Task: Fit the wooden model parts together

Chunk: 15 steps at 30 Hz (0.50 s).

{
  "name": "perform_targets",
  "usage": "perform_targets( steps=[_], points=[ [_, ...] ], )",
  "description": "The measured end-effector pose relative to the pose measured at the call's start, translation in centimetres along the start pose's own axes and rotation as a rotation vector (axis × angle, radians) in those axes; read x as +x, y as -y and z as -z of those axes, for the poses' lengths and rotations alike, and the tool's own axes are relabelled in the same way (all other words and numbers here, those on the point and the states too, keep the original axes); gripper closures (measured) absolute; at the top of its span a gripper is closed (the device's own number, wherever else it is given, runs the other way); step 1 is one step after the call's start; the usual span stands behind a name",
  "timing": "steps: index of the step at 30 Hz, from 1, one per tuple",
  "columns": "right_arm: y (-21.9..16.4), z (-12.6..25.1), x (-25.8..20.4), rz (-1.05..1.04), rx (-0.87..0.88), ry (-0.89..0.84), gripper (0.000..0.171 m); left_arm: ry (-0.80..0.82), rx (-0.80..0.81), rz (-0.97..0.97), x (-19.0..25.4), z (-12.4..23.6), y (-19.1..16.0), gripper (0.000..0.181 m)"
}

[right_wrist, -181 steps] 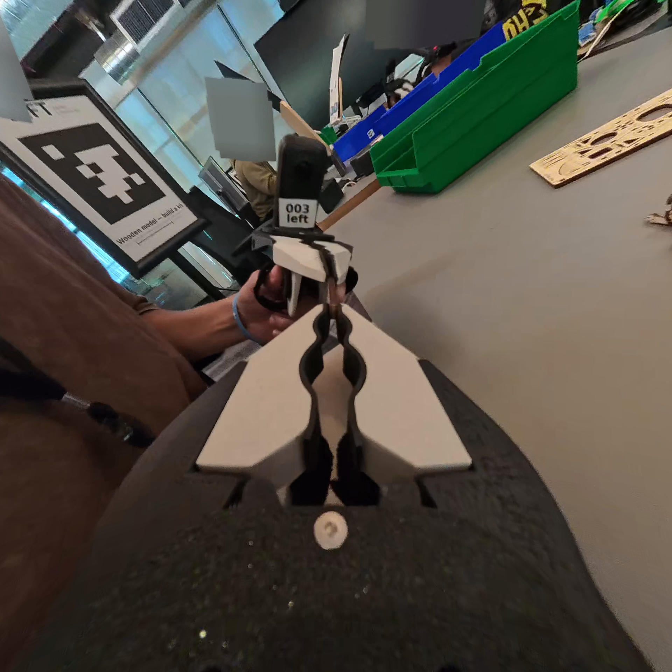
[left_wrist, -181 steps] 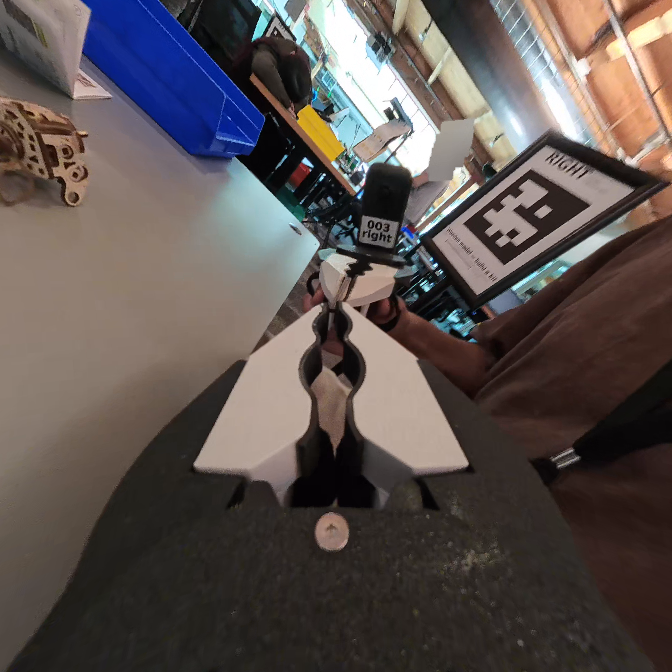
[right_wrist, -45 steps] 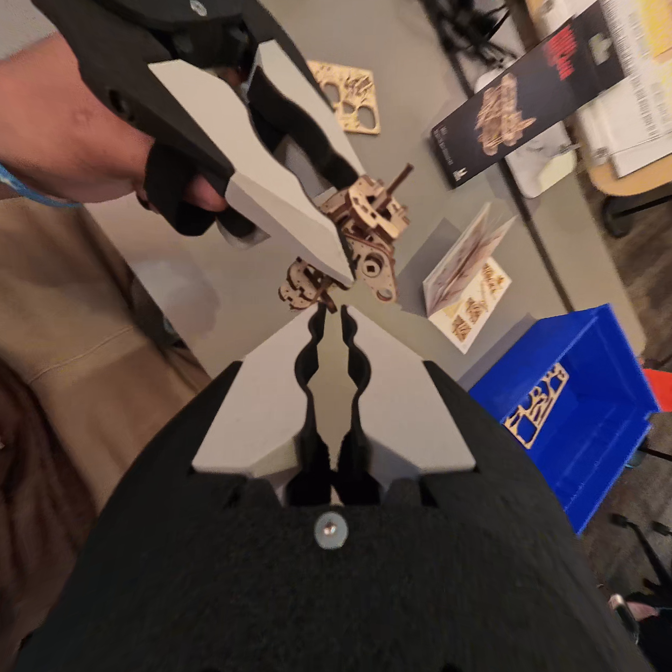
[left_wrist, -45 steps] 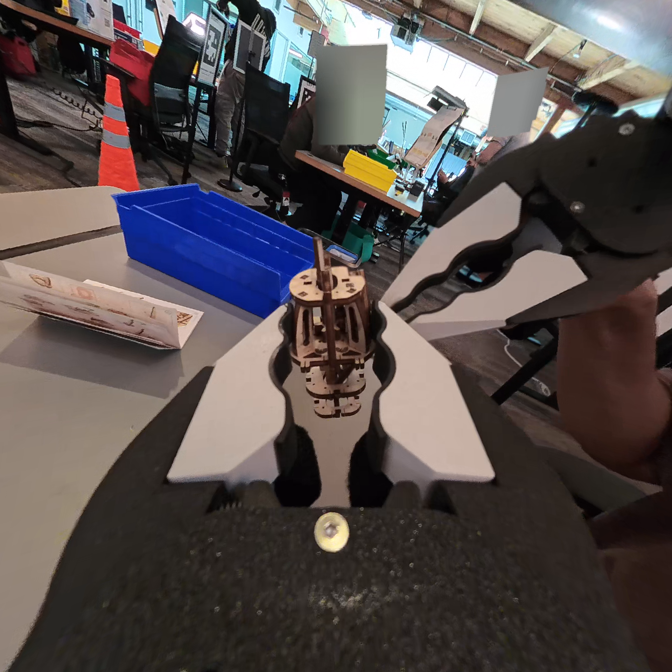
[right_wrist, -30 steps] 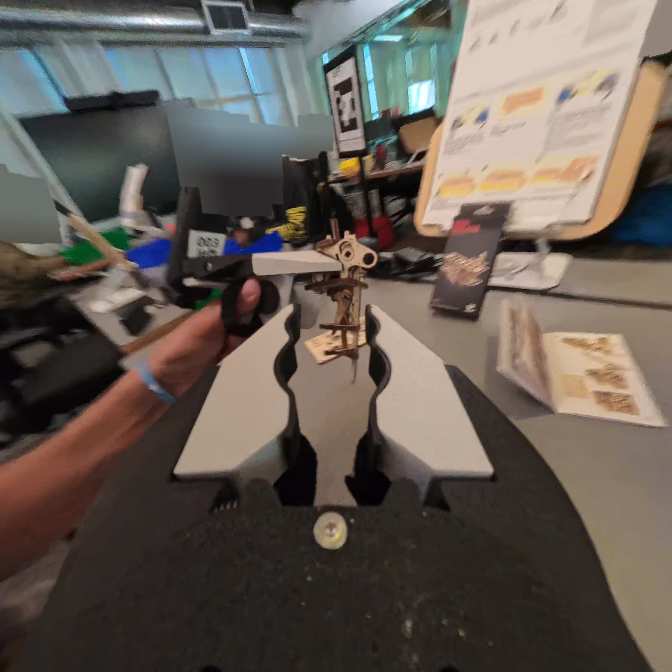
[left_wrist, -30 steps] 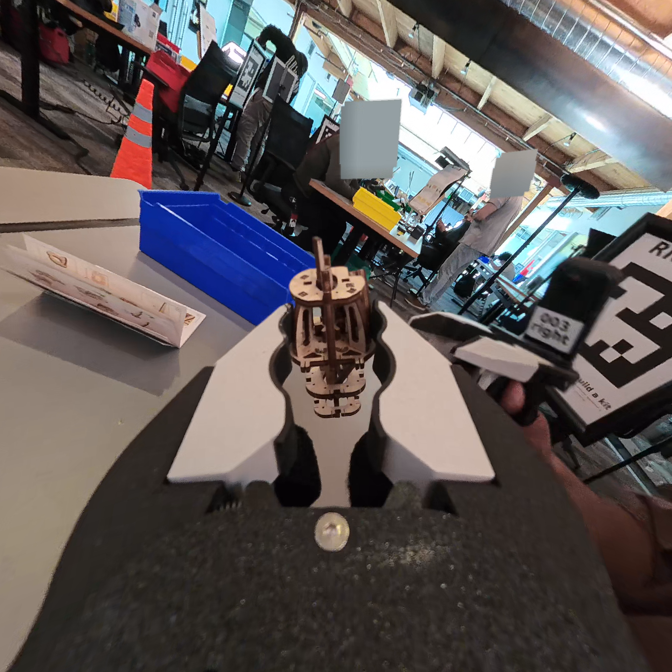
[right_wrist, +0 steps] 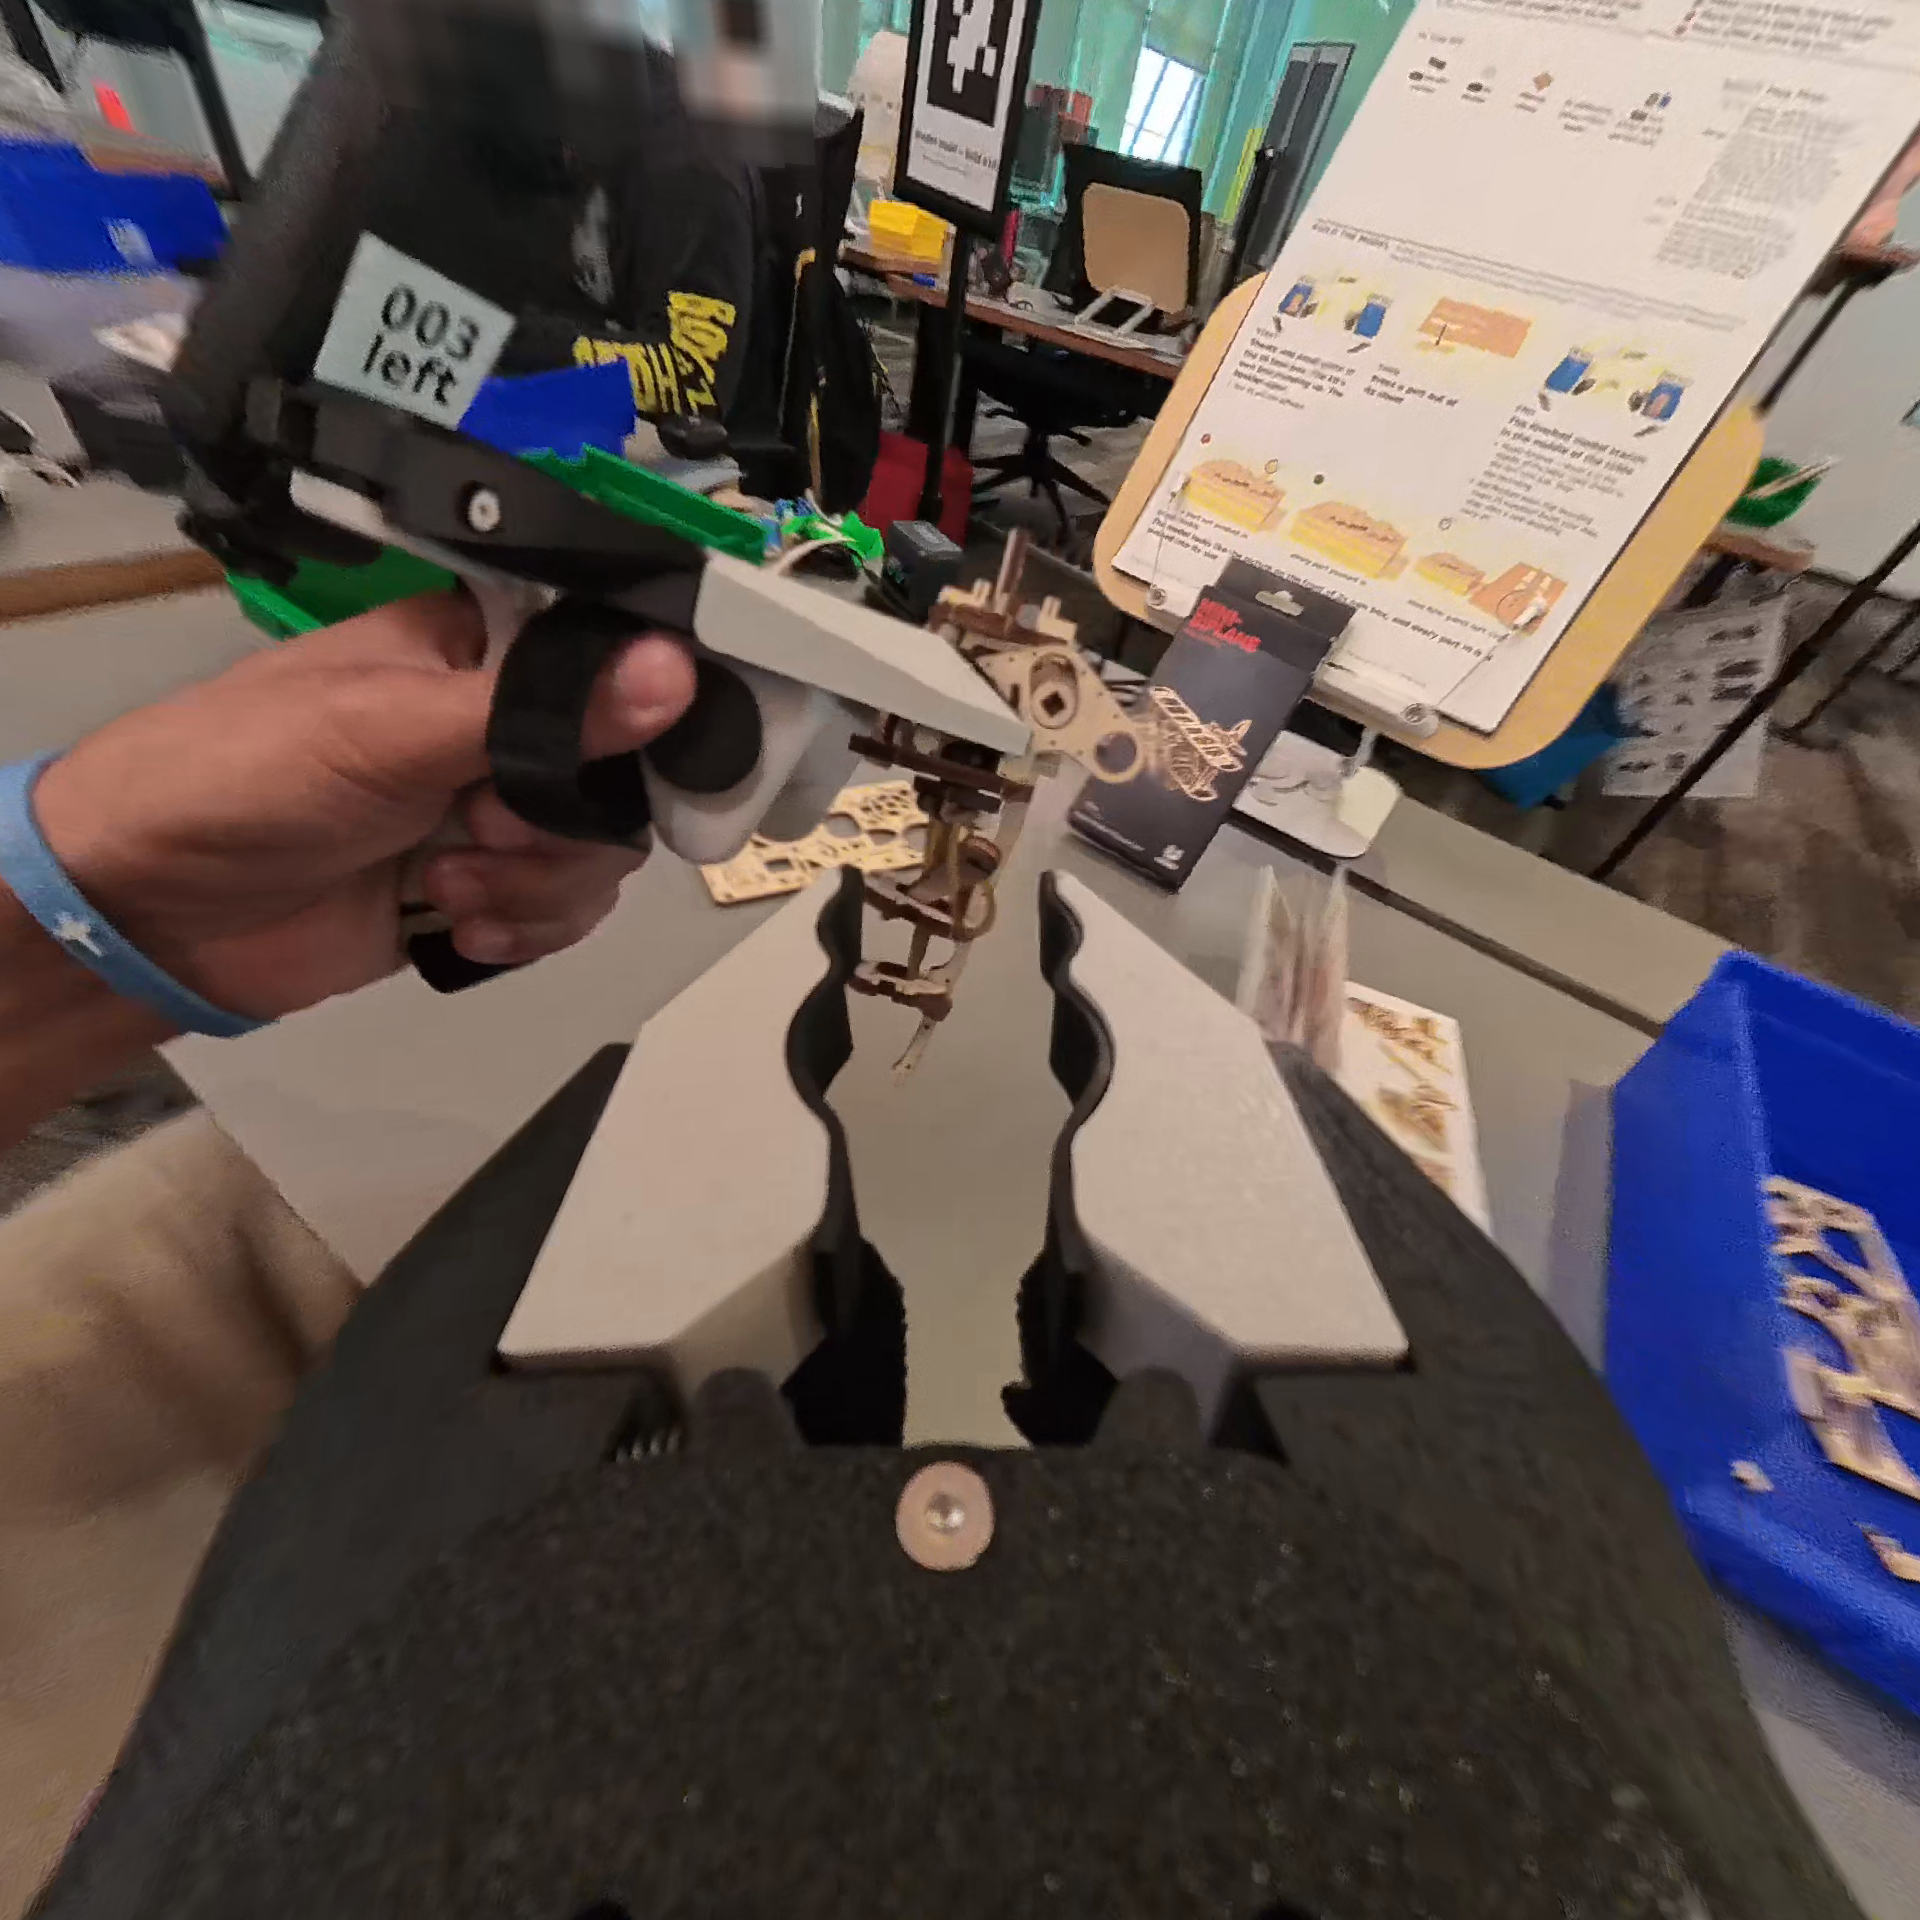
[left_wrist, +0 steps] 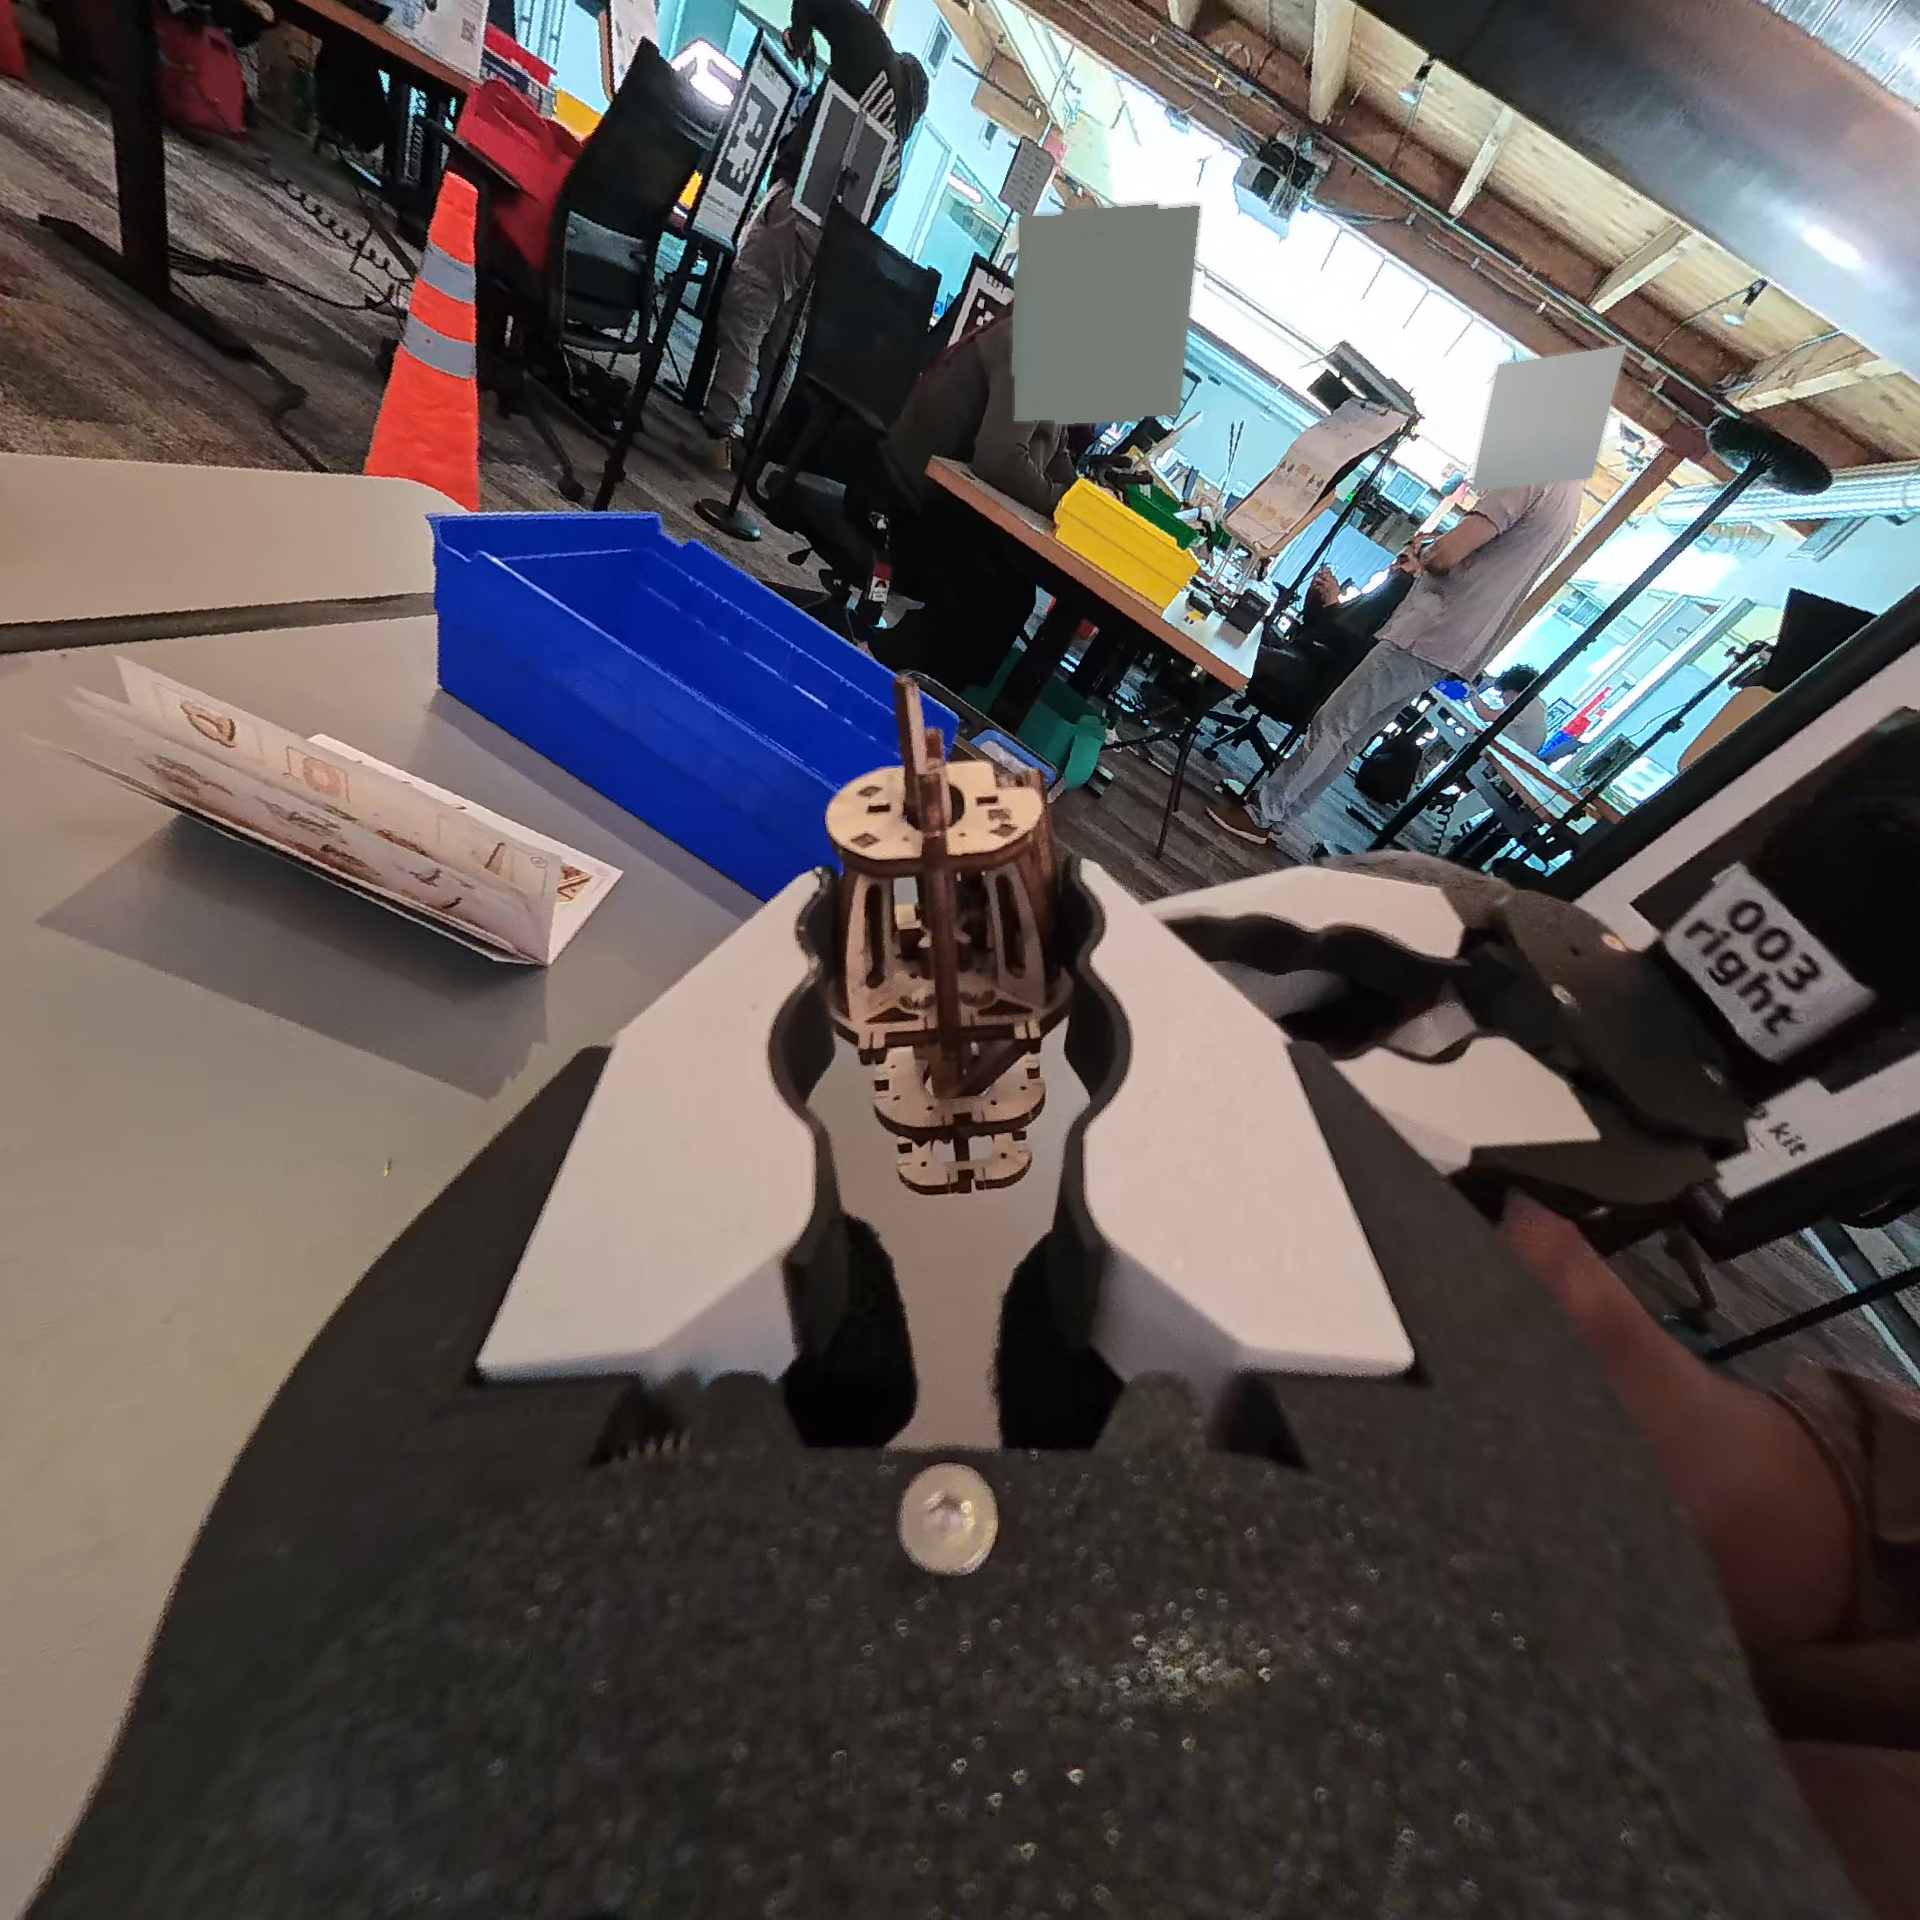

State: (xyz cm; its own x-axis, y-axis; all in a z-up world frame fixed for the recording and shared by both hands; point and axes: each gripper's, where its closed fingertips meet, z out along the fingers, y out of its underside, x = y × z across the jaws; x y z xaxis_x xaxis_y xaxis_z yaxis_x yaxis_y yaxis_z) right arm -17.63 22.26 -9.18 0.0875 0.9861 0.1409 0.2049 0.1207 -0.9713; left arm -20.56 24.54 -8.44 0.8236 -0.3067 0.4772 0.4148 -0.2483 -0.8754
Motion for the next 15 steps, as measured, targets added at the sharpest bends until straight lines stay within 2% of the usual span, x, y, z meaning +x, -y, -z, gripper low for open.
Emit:
perform_targets(
  steps=[7, 10, 13, 15],
  points=[
    [1.0, 0.4, 0.2, -0.387, 0.113, 0.219, 0.143, -0.032, 0.012, -0.062, 0.9, 0.3, 0.2, 0.142],
    [1.1, 0.3, 0.0, -0.362, 0.111, 0.246, 0.149, -0.042, 0.009, -0.075, 1.2, 0.4, 0.2, 0.142],
    [1.1, 0.0, -0.3, -0.336, 0.101, 0.258, 0.163, -0.058, 0.008, -0.070, 1.5, 0.3, 0.2, 0.142],
    [1.3, 0.1, -0.3, -0.351, 0.116, 0.271, 0.165, -0.050, 0.005, -0.077, 1.4, 0.3, 0.2, 0.142]
  ],
)
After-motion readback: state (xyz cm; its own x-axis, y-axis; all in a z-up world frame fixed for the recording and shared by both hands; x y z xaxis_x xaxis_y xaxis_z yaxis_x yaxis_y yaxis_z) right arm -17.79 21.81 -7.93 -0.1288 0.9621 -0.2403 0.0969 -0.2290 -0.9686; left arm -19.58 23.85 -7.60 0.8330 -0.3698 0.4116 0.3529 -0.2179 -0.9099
